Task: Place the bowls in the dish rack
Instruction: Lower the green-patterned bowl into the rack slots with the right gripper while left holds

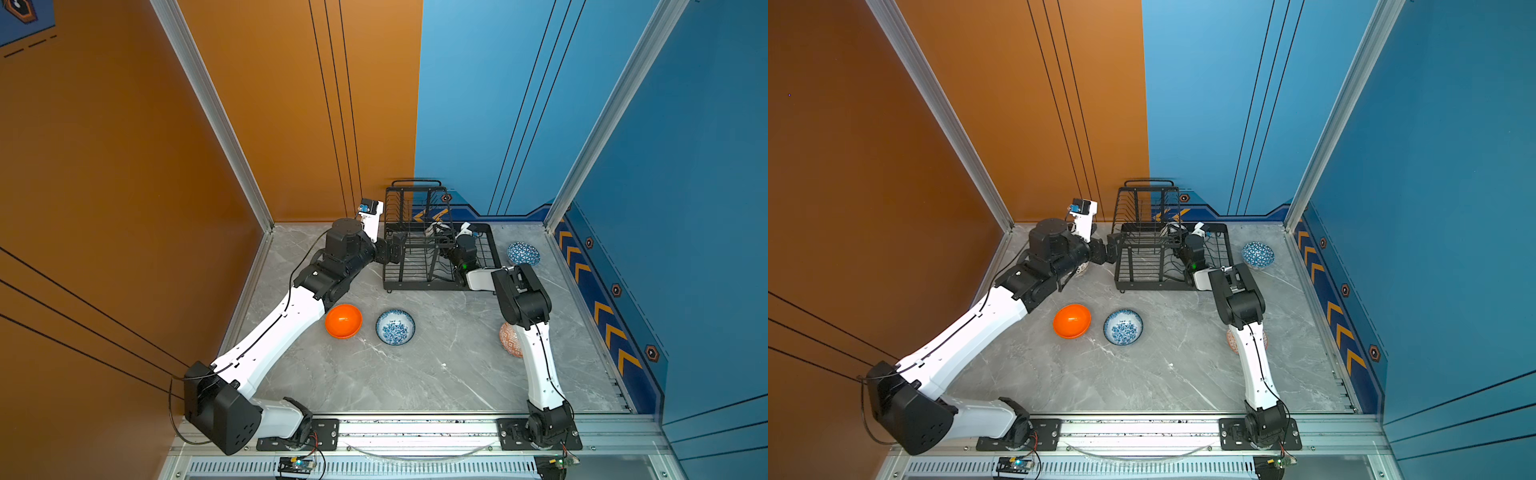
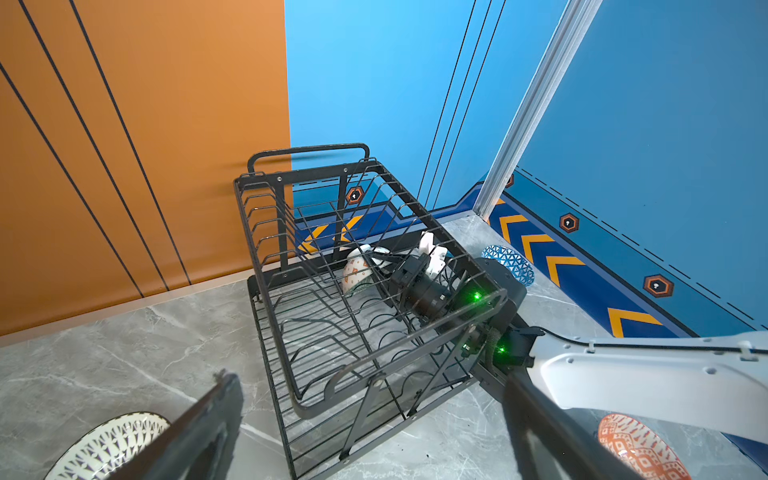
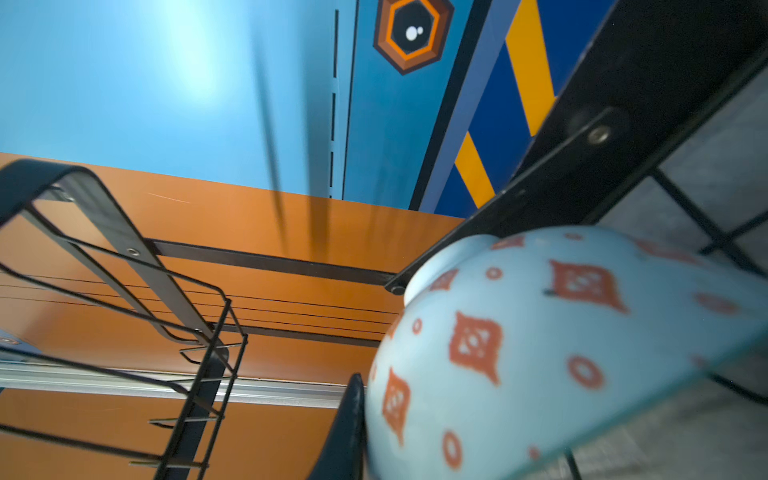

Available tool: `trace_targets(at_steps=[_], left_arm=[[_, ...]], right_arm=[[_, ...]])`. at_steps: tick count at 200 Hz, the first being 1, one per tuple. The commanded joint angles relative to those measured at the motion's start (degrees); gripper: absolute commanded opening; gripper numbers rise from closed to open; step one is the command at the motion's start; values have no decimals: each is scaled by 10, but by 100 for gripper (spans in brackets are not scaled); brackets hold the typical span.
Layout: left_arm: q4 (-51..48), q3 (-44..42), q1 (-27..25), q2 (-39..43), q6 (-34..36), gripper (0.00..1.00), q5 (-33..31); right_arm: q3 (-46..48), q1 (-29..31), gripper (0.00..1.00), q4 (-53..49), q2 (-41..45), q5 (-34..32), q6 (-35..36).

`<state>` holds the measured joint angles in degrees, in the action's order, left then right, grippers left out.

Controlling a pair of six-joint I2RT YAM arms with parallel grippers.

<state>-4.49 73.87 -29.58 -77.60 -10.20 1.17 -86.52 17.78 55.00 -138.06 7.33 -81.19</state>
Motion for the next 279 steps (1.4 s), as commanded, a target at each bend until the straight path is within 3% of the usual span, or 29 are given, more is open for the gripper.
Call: trace_targets(at_steps=[1, 279], left_arm=[[13, 6, 4, -2, -4, 98, 4], [87, -15, -3, -19, -17, 98, -36]], right_arm=[[5, 4, 21, -46, 26, -6, -1], [-57, -34, 39, -174, 55, 45, 4]])
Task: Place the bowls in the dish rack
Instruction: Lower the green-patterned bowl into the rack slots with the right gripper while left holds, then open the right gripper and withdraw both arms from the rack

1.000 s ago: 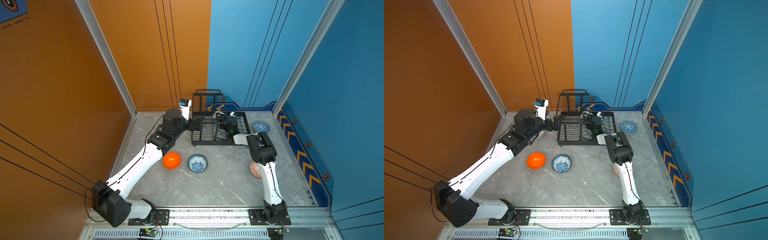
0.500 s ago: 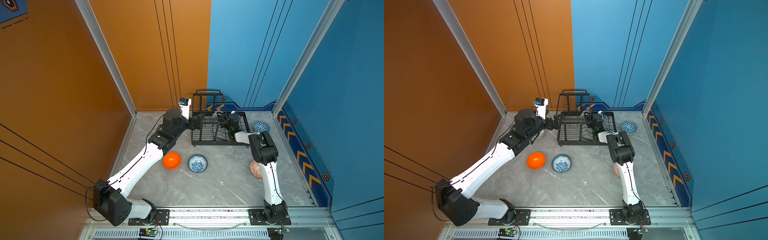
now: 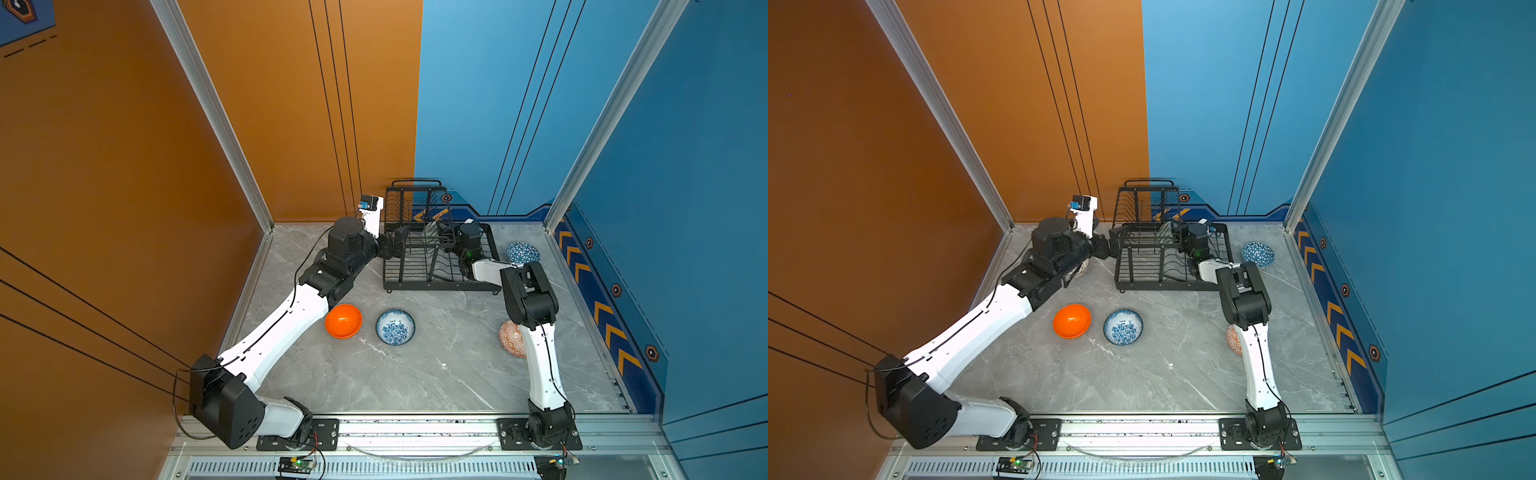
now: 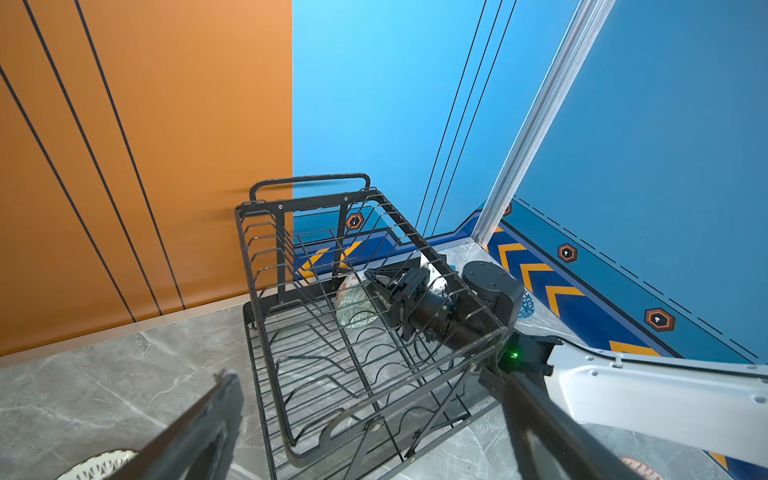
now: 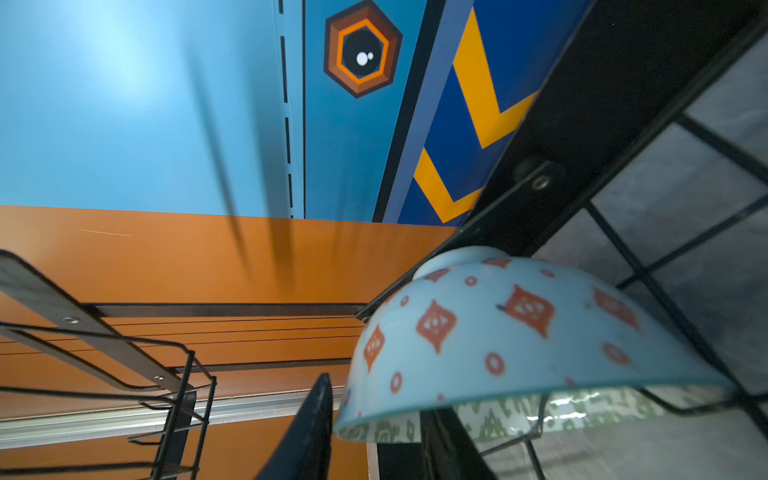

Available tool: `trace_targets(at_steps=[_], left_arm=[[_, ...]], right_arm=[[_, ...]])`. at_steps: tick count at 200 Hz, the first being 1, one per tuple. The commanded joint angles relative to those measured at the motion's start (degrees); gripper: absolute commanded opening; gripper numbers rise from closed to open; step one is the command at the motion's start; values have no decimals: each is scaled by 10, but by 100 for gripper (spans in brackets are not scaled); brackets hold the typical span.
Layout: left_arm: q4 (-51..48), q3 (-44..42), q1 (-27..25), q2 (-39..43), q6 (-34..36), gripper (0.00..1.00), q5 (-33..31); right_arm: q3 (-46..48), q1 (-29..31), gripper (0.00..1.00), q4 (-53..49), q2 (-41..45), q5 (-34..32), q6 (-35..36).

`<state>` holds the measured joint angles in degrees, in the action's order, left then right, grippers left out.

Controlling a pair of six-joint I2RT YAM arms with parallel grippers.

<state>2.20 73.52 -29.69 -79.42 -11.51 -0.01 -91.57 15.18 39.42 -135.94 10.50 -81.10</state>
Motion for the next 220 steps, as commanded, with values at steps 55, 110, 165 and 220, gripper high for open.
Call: trace_targets(at_steps=[55, 110, 165, 220], left_arm=[[23, -32, 13, 21, -10, 98, -56], [-4, -56, 43, 47, -60, 98, -118], [-38, -80, 80, 71, -122, 98, -135], [-190, -28, 170, 24, -251, 98, -78]], right_arm=[[35, -27, 46, -21, 87, 28, 4], [123, -41, 55, -32, 166, 57, 11], [204, -52, 70, -50, 239, 88, 36], [204, -71, 100, -187, 330, 105, 126]])
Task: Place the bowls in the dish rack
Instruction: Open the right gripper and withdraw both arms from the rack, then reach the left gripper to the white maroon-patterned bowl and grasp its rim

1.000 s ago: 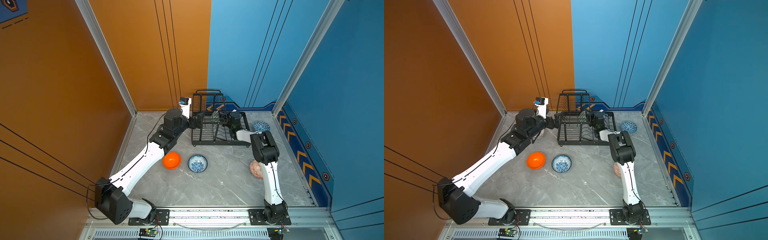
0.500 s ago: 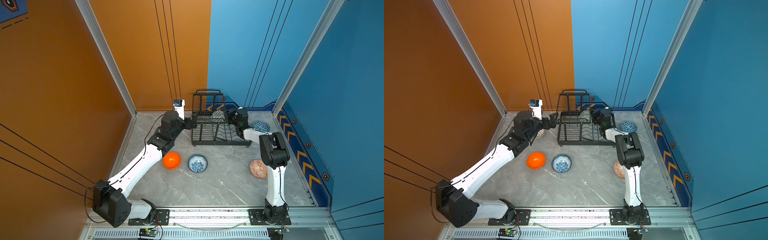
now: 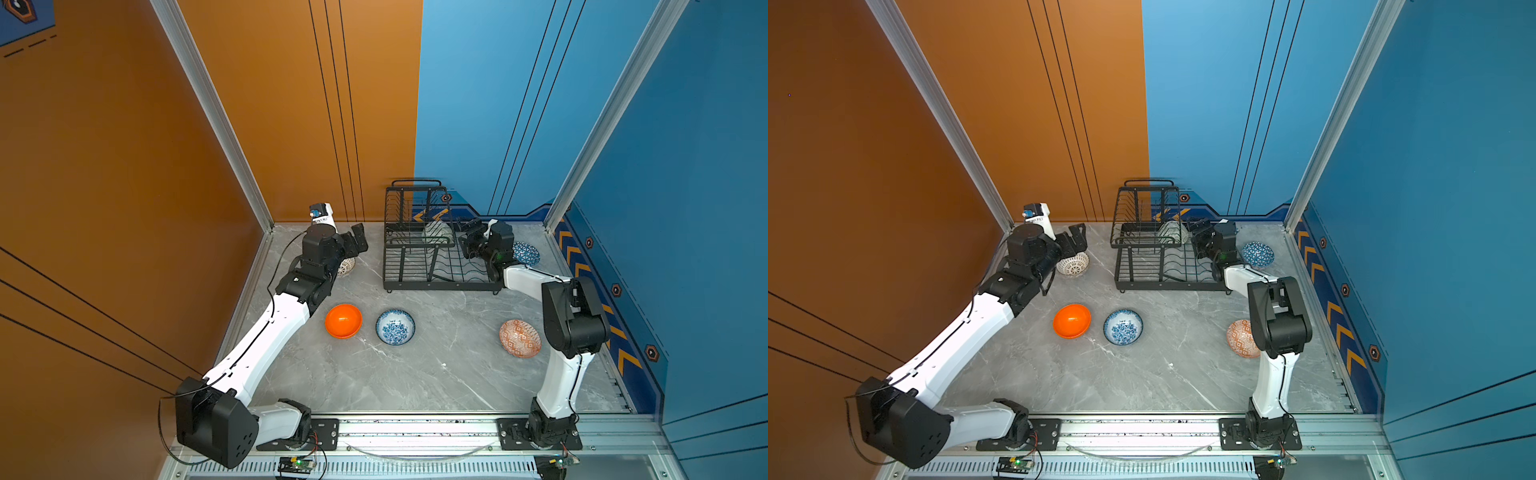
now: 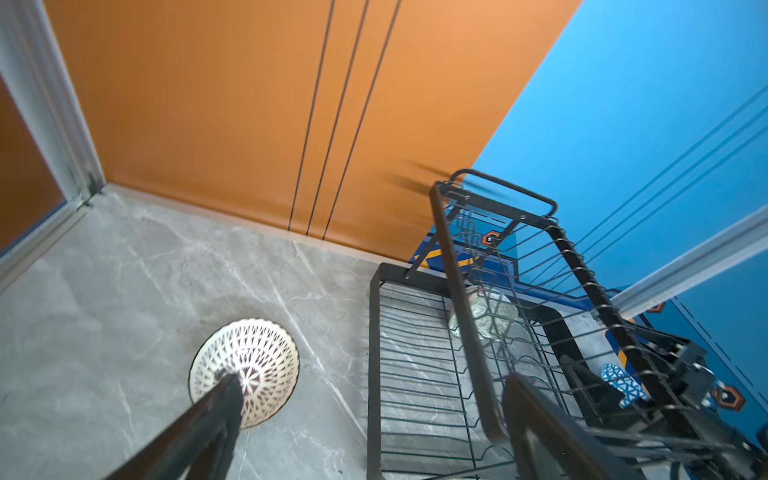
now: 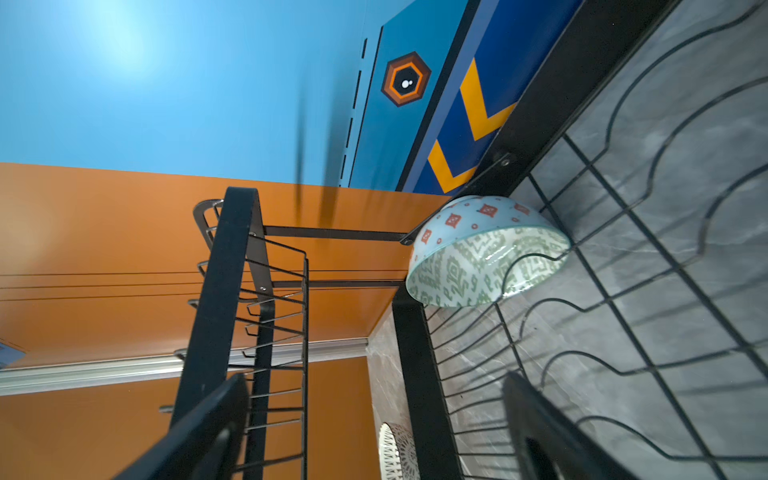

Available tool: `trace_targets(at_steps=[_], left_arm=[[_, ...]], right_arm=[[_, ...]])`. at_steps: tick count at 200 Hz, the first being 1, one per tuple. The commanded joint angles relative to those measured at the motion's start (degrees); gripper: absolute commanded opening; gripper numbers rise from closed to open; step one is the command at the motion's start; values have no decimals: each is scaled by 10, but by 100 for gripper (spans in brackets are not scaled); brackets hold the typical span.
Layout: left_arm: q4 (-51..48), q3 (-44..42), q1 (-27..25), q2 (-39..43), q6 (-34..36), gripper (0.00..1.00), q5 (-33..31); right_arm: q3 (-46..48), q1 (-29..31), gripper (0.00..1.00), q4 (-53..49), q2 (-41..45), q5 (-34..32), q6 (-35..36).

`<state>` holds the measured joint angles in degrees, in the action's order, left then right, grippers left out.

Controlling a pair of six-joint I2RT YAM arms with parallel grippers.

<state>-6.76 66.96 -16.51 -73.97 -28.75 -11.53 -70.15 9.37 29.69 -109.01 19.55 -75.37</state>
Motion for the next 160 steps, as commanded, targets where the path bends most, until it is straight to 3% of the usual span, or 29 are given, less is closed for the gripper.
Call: trace_targets(at_steps=[1, 46, 88, 130, 160], left_arm=[[-104, 40, 41, -32, -83, 98, 40], [-148, 36, 98, -64, -174, 98, 58], [-229, 57, 149, -129, -229, 98, 83], [-313, 151, 149, -232, -207, 98, 120], [-317, 159, 160, -279, -220, 98, 166]], right_arm=[[-11, -13, 100, -96, 63, 15, 71], [-66, -48, 100, -343, 132, -18, 189], [-125, -81, 100, -477, 163, -38, 242], [-245, -73, 100, -601, 162, -66, 327], [-304, -54, 100, -644, 148, -78, 365]])
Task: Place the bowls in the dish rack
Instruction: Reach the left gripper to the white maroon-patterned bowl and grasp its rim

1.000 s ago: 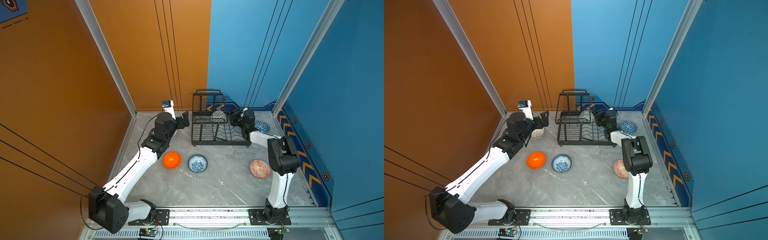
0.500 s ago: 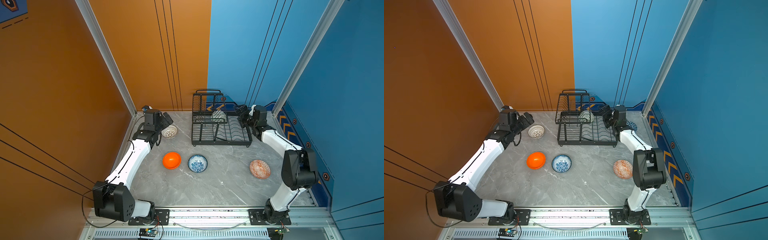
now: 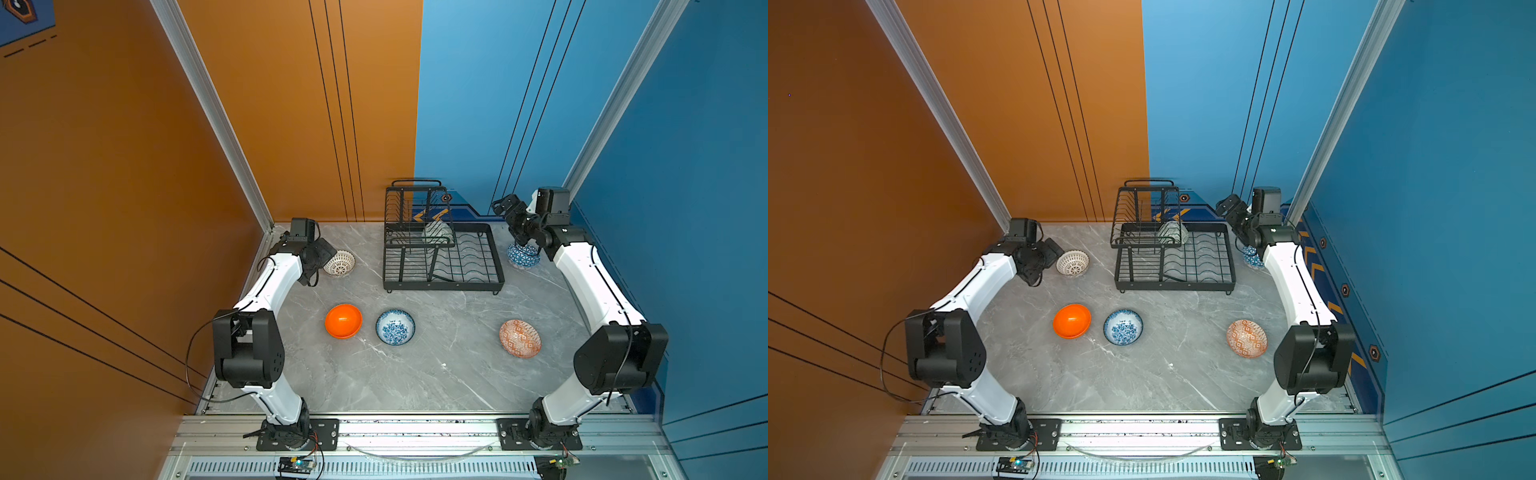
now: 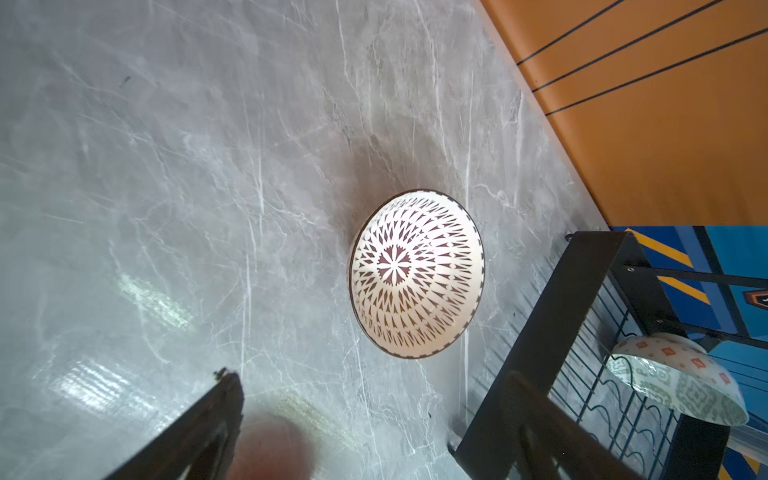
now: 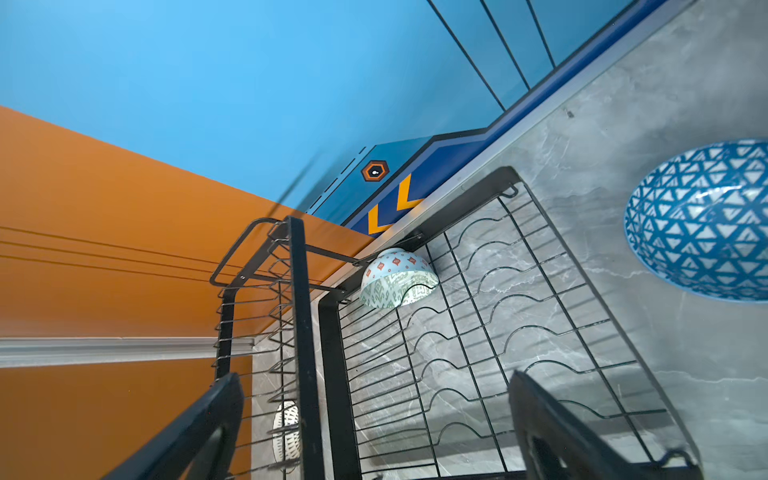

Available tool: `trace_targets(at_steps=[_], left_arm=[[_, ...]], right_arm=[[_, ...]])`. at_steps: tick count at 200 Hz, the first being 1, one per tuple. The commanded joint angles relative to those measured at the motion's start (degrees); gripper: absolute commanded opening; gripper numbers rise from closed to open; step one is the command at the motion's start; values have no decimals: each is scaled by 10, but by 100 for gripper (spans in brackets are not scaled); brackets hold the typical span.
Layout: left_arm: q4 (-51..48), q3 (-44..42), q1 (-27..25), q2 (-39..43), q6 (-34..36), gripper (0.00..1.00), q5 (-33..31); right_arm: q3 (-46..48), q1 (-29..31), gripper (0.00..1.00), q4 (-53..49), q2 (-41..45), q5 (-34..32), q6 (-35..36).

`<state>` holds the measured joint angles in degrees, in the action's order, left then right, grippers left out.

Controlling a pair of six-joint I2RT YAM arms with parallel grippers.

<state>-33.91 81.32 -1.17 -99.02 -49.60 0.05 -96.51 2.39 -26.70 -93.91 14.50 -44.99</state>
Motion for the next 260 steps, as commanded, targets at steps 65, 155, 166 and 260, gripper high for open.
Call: trace_targets(at_steps=[65, 155, 166, 260], left_arm=[[-45, 49, 14, -109, 15, 84, 86], [-44, 89, 13, -172, 49, 47, 95], [-45, 86, 14, -174, 51, 43, 95], [-45, 87, 19, -195, 80, 18, 107]], right_arm=[[-35, 51, 100, -82, 2, -29, 62], [-49, 64, 100, -85, 2, -40, 55], [-49, 65, 100, -85, 1, -40, 55], [-60, 70, 100, -85, -9, -40, 50]])
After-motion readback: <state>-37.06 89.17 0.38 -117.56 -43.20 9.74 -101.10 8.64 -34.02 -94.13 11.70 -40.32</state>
